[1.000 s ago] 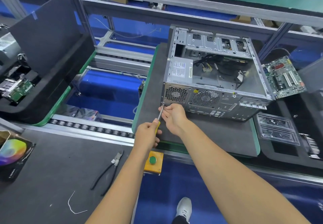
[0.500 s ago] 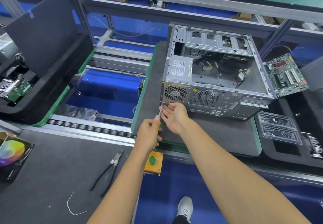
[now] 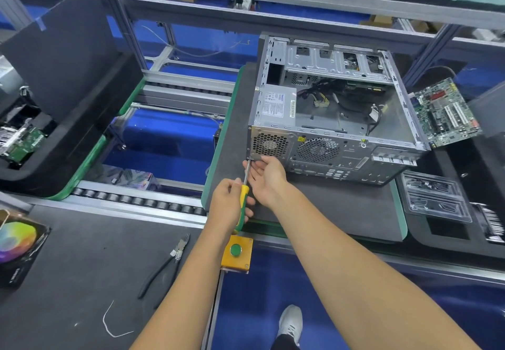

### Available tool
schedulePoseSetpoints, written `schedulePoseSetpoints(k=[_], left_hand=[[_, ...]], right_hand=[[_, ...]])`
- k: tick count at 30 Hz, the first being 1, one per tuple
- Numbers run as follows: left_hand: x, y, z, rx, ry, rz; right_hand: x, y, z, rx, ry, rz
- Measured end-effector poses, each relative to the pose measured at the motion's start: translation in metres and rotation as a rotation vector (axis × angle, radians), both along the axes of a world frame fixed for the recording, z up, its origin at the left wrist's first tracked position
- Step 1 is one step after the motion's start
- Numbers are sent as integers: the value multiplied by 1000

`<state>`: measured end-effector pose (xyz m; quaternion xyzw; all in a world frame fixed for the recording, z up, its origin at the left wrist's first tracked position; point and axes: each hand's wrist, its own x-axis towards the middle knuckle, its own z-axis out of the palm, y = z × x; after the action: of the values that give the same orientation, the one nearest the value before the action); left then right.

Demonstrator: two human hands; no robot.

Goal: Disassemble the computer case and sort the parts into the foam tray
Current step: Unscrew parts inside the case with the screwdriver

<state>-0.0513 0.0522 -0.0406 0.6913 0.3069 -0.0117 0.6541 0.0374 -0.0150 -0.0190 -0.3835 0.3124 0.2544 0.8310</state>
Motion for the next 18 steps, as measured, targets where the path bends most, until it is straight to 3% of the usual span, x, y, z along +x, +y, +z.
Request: schedulePoseSetpoints(k=[6,12,15,18], left_hand=[[-6,2,-3,-40,49,-19],[-13,4,-4,-81,110,-86],[-16,3,-2,-79,127,-95],[-19,4,-2,-47,126,-101]], right_hand=[[0,3,-5,-125,-14,20],[9,7,-4,-512,16,136],[16,4,-1,-602,19,192],[15,-5,-3,-644,-94,316]])
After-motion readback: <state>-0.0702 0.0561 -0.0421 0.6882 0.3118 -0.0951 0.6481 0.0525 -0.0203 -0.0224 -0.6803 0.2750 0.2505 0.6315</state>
